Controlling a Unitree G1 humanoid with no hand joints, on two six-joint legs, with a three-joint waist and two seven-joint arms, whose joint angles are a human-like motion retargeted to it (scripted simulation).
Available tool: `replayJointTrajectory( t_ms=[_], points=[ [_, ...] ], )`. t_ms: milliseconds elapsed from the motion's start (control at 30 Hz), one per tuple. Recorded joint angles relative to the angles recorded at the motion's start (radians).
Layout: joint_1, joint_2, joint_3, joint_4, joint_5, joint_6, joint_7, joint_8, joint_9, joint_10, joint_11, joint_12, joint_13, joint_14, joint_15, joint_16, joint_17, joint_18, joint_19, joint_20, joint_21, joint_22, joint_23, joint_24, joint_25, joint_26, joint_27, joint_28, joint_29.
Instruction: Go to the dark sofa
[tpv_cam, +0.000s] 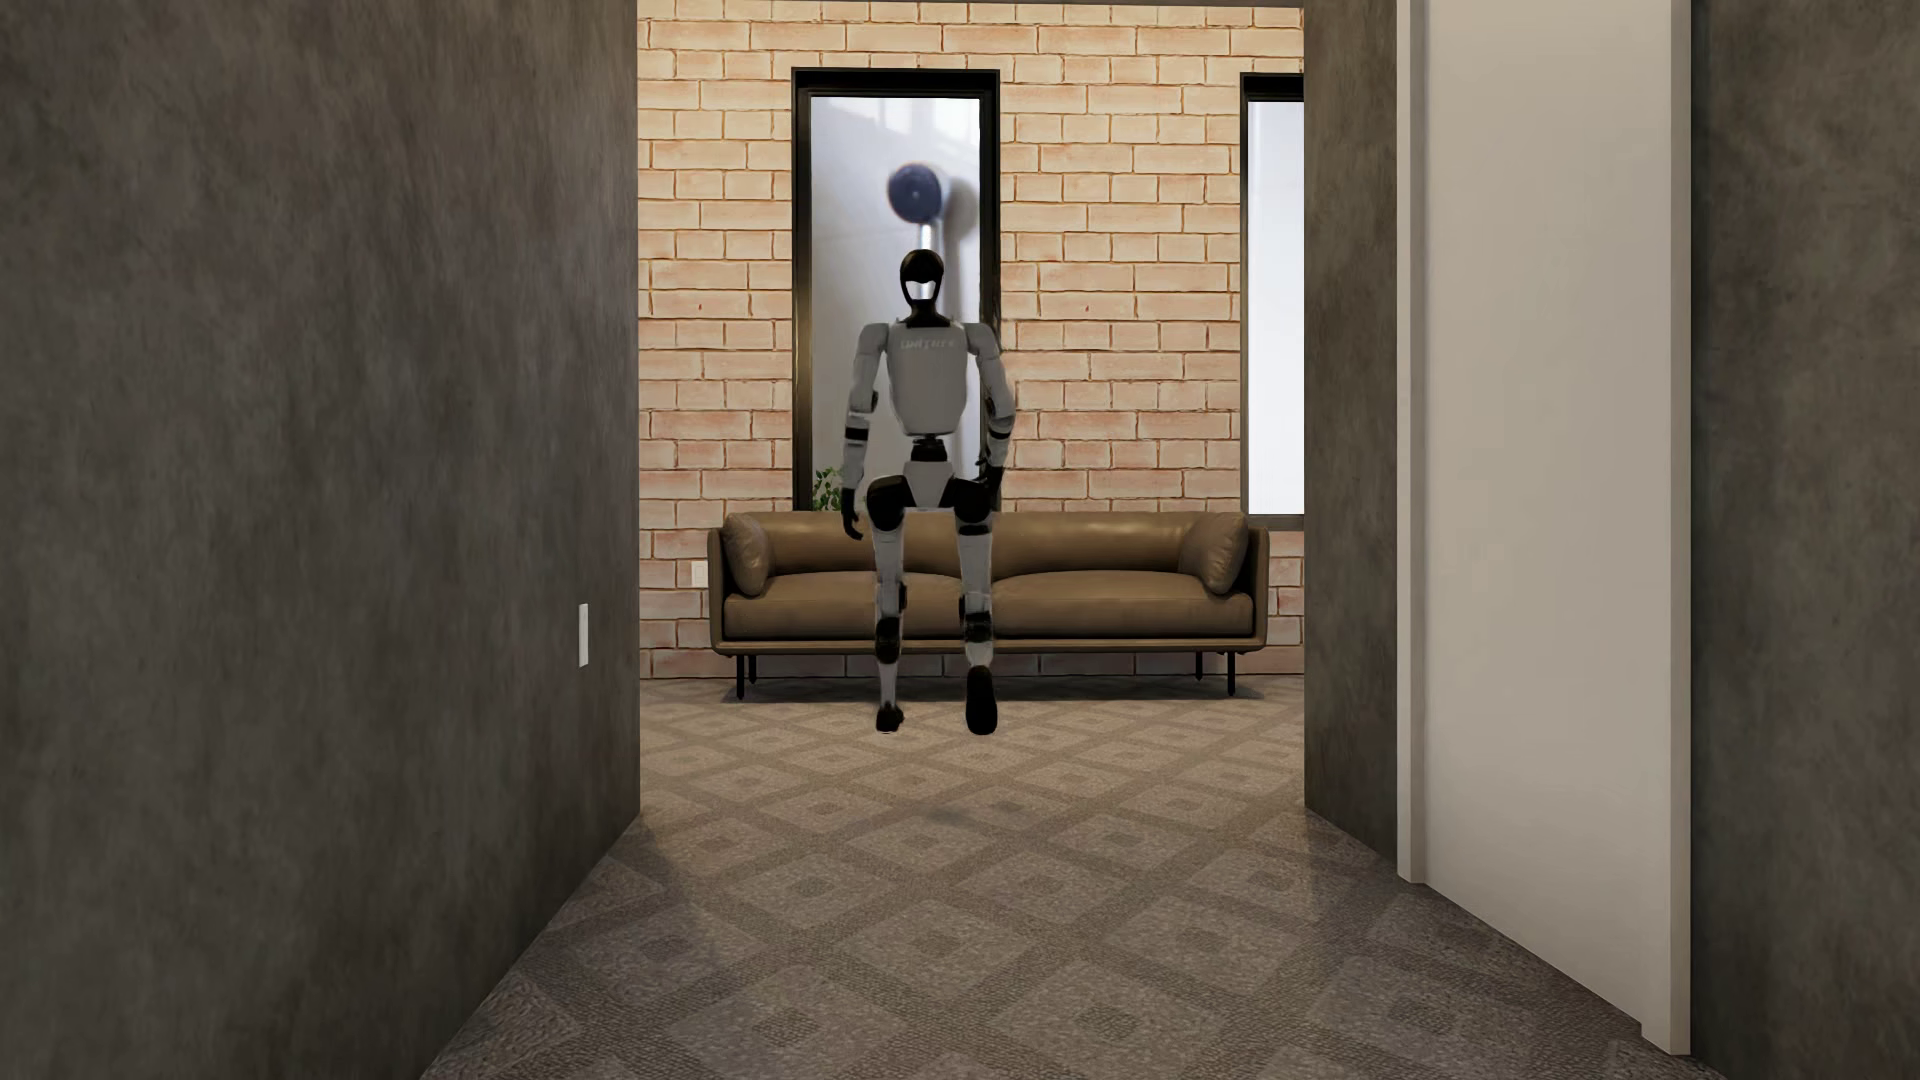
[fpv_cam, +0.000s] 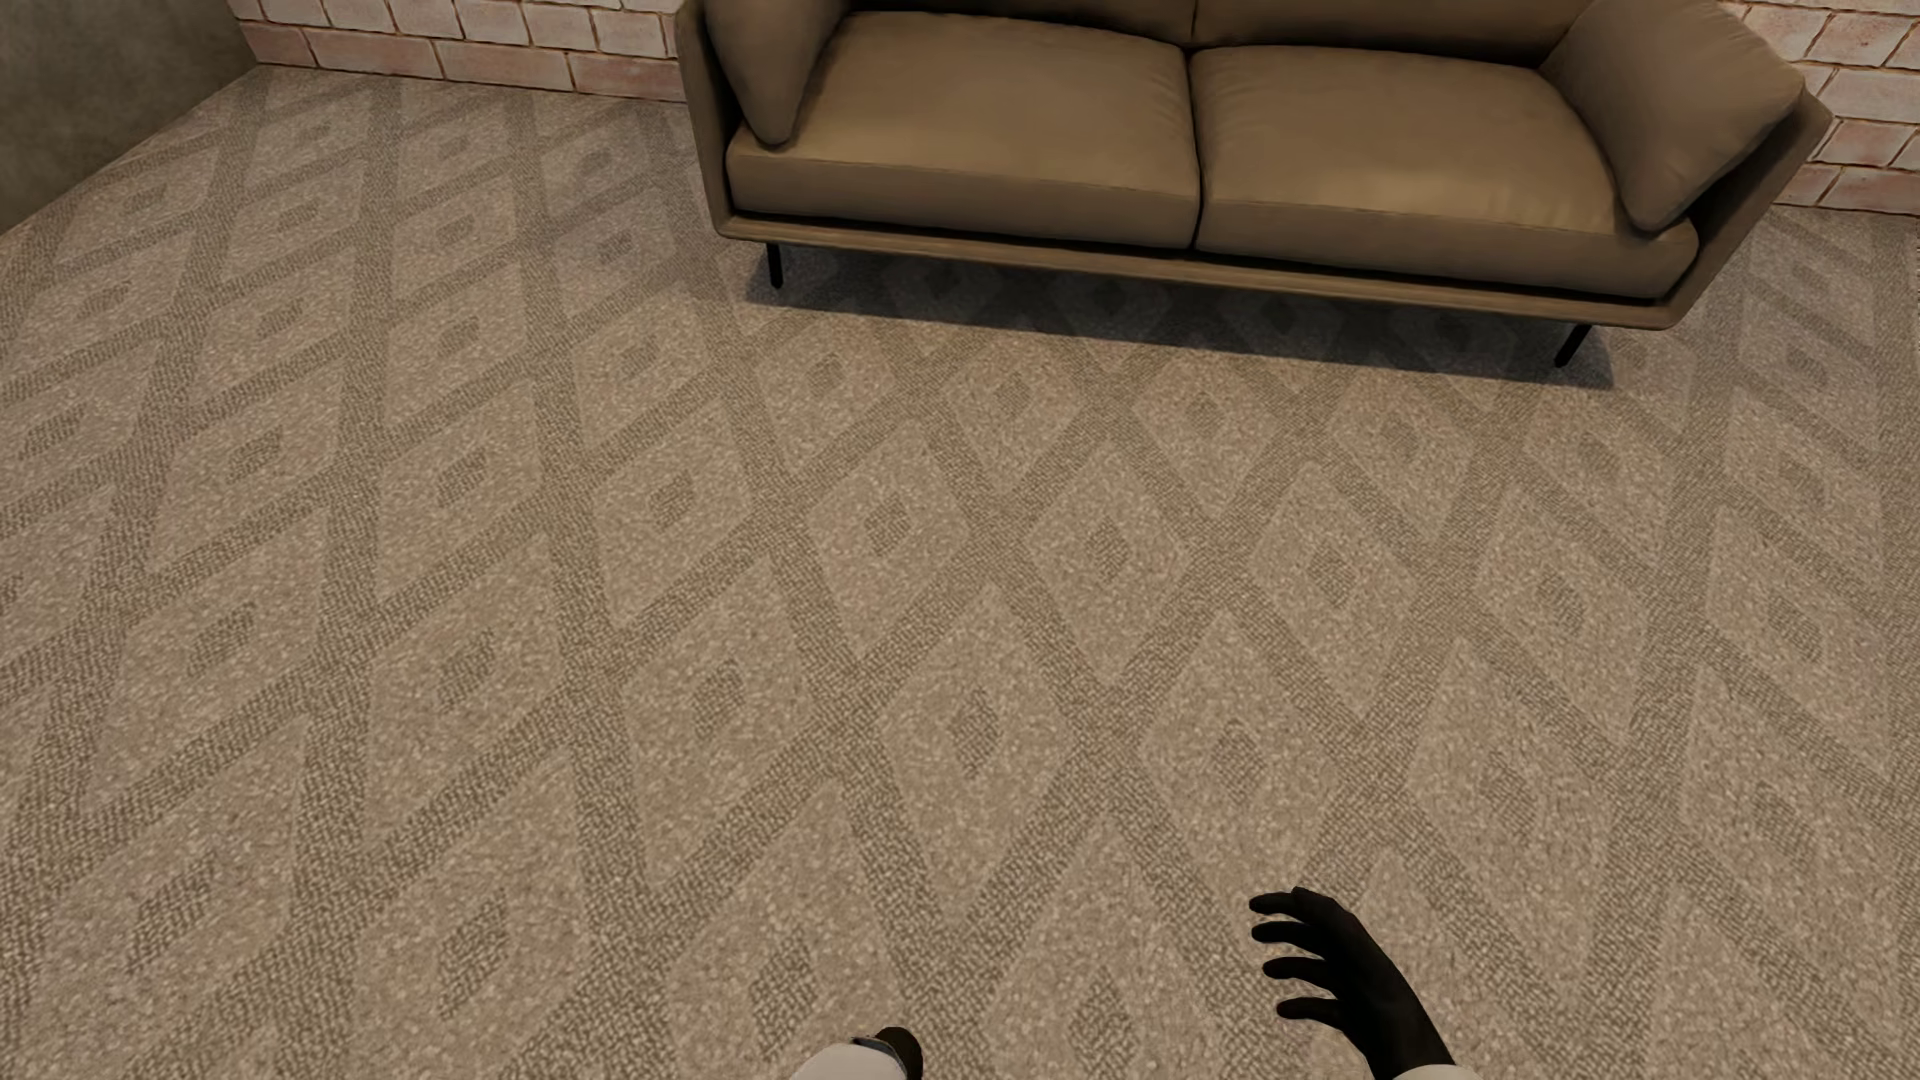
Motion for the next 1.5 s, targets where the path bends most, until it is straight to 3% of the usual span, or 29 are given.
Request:
replayJointTrajectory(
  t_ms=[33,67,100,133,200,333,467,500,533,567,600,633,667,700,733,800,867,933,1000,1067,1100,1133,1167,1233,1300,1467,1500],
  points=[
    [-0.056,-0.048,-0.015,-0.014,-0.039,-0.013,0.0,0.0,-0.01,0.046,0.154,0.007,0.018,0.288,0.195,-0.01,0.003,0.0,0.0,-0.002,0.024,0.031,0.038,0.0,0.0,0.0,0.0,0.0,0.0],
    [-0.052,-0.126,-0.039,-0.029,-0.061,-0.029,0.0,0.0,0.011,0.145,0.357,-0.011,0.03,0.41,0.364,-0.011,0.004,0.0,0.0,-0.034,0.058,0.069,0.105,0.0,0.0,0.0,0.0,0.0,0.0],
    [-0.009,-0.237,-0.059,-0.053,-0.088,-0.058,0.0,0.0,0.032,0.203,0.557,-0.047,0.026,0.384,0.417,0.005,0.006,0.0,0.0,-0.1,0.107,0.078,0.178,0.0,0.0,0.0,0.0,0.0,0.0],
    [0.044,-0.353,-0.104,-0.073,-0.091,-0.076,0.0,0.0,0.04,0.231,0.738,-0.079,0.024,0.335,0.327,0.024,0.01,0.0,0.0,-0.167,0.145,0.052,0.243,0.0,0.0,0.0,0.0,0.0,0.0],
    [0.192,-0.559,-0.177,-0.087,-0.074,-0.08,0.0,0.0,0.051,0.23,0.846,-0.134,0.075,0.245,0.162,0.037,0.007,0.0,0.0,-0.189,0.176,-0.046,0.334,0.0,0.0,0.0,0.0,0.0,0.0],
    [0.503,-0.804,-0.266,-0.102,-0.084,-0.074,0.0,0.0,0.055,0.126,0.354,-0.261,0.189,0.079,0.175,0.026,0.025,0.0,0.0,-0.077,0.094,-0.267,0.554,0.0,0.0,0.0,0.0,0.0,0.0],
    [0.724,-0.856,-0.314,-0.097,-0.089,-0.079,0.0,0.0,0.042,0.088,-0.127,-0.377,0.216,-0.076,0.046,0.028,0.01,0.0,0.0,-0.034,-0.015,-0.487,0.697,0.0,0.0,0.0,0.0,0.0,0.0],
    [0.777,-0.857,-0.341,-0.084,-0.097,-0.08,0.0,0.0,0.033,0.087,-0.389,-0.39,0.215,-0.112,0.085,0.026,0.007,0.0,0.0,-0.032,-0.036,-0.521,0.711,0.0,0.0,0.0,0.0,0.0,0.0],
    [0.818,-0.863,-0.374,-0.063,-0.107,-0.08,0.0,0.0,0.018,0.096,-0.437,-0.395,0.212,-0.135,0.075,0.023,0.005,0.0,0.0,-0.035,-0.053,-0.538,0.715,0.0,0.0,0.0,0.0,0.0,0.0],
    [0.855,-0.87,-0.407,-0.034,-0.115,-0.075,0.0,0.0,-0.002,0.11,-0.196,-0.389,0.21,-0.145,0.002,0.017,0.004,0.0,0.0,-0.042,-0.074,-0.541,0.712,0.0,0.0,0.0,0.0,0.0,0.0],
    [0.892,-0.877,-0.437,0.001,-0.125,-0.071,0.0,0.0,-0.025,0.128,-0.13,-0.372,0.211,-0.135,0.001,0.014,0.003,0.0,0.0,-0.059,-0.089,-0.54,0.699,0.0,0.0,0.0,0.0,0.0,0.0],
    [0.908,-0.845,-0.452,0.045,-0.113,-0.058,0.0,0.0,-0.052,0.167,-0.144,-0.357,0.213,-0.093,0.166,0.008,-0.003,0.0,0.0,-0.079,-0.086,-0.526,0.688,0.0,0.0,0.0,0.0,0.0,0.0],
    [0.899,-0.953,-0.411,0.06,-0.092,-0.044,0.0,0.0,-0.072,0.234,-0.002,-0.343,0.197,-0.003,0.296,0.008,0.007,0.0,0.0,-0.105,-0.104,-0.488,0.678,0.0,0.0,0.0,0.0,0.0,0.0],
    [0.905,-0.985,-0.367,0.05,-0.073,-0.031,0.0,0.0,-0.056,0.308,0.128,-0.324,0.18,0.111,0.316,0.002,0.004,0.0,0.0,-0.126,-0.067,-0.423,0.647,0.0,0.0,0.0,0.0,0.0,0.0],
    [0.879,-0.964,-0.36,0.03,-0.05,-0.024,0.0,0.0,-0.041,0.405,0.172,-0.295,0.139,0.174,0.275,-0.004,-0.005,0.0,0.0,-0.144,-0.044,-0.365,0.598,0.0,0.0,0.0,0.0,0.0,0.0],
    [0.72,-0.891,-0.404,0.044,-0.039,-0.006,0.0,0.0,-0.024,0.571,0.168,-0.307,0.062,0.105,0.207,0.009,-0.02,0.0,0.0,-0.263,-0.015,-0.217,0.463,0.0,0.0,0.0,0.0,0.0,0.0],
    [0.518,-0.793,-0.401,0.042,-0.023,-0.003,0.0,0.0,-0.006,0.656,0.089,-0.305,0.015,0.078,0.183,0.02,-0.002,0.0,0.0,-0.282,-0.058,-0.14,0.321,0.0,0.0,0.0,0.0,0.0,0.0],
    [0.382,-0.708,-0.357,0.029,-0.007,-0.011,0.0,0.0,0.017,0.575,0.021,-0.279,-0.008,0.08,0.18,0.027,-0.004,0.0,0.0,-0.237,-0.054,-0.119,0.19,0.0,0.0,0.0,0.0,0.0,0.0],
    [0.312,-0.651,-0.313,-0.008,-0.005,-0.014,0.0,0.0,0.016,0.343,-0.028,-0.253,-0.024,0.094,0.187,0.032,-0.009,0.0,0.0,-0.198,-0.058,-0.115,0.103,0.0,0.0,0.0,0.0,0.0,0.0],
    [0.301,-0.617,-0.264,-0.054,-0.005,-0.015,0.0,0.0,0.001,0.105,-0.063,-0.229,-0.015,-0.018,0.193,0.032,-0.014,0.0,0.0,-0.171,-0.052,-0.127,0.044,0.0,0.0,0.0,0.0,0.0,0.0],
    [0.315,-0.597,-0.235,-0.055,0.005,-0.012,0.0,0.0,-0.003,0.02,-0.081,-0.214,-0.011,-0.068,0.194,0.032,-0.013,0.0,0.0,-0.157,-0.041,-0.136,0.039,0.0,0.0,0.0,0.0,0.0,0.0],
    [0.333,-0.578,-0.219,-0.057,0.01,-0.013,0.0,0.0,-0.004,-0.032,-0.092,-0.204,-0.01,-0.053,0.189,0.02,-0.009,0.0,0.0,-0.119,-0.025,-0.129,0.047,0.0,0.0,0.0,0.0,0.0,0.0],
    [0.355,-0.56,-0.217,-0.053,0.014,-0.009,0.0,0.0,-0.008,-0.053,-0.098,-0.2,-0.015,-0.007,0.174,0.022,-0.01,0.0,0.0,-0.137,-0.002,-0.128,0.064,0.0,0.0,0.0,0.0,0.0,0.0],
    [0.398,-0.5,-0.256,-0.04,0.041,0.011,0.0,0.0,-0.012,-0.065,-0.132,-0.204,-0.015,-0.024,0.126,0.024,-0.018,0.0,0.0,-0.184,0.058,-0.11,0.118,0.0,0.0,0.0,0.0,0.0,0.0],
    [0.439,-0.44,-0.277,-0.037,0.035,0.002,0.0,0.0,-0.021,-0.062,-0.163,-0.226,0.011,-0.073,0.107,0.035,-0.008,0.0,0.0,-0.242,0.098,-0.103,0.196,0.0,0.0,0.0,0.0,0.0,0.0],
    [0.571,-0.341,-0.215,-0.054,0.026,-0.019,0.0,0.0,-0.012,-0.054,-0.17,-0.278,0.081,-0.234,0.065,0.023,-0.007,0.0,0.0,-0.225,0.223,-0.177,0.445,0.0,0.0,0.0,0.0,0.0,0.0],
    [0.584,-0.325,-0.216,-0.056,0.024,-0.019,0.0,0.0,-0.013,-0.035,-0.357,-0.282,0.09,-0.228,0.07,0.02,-0.008,0.0,0.0,-0.222,0.228,-0.202,0.478,0.0,0.0,0.0,0.0,0.0,0.0]
  ],
)
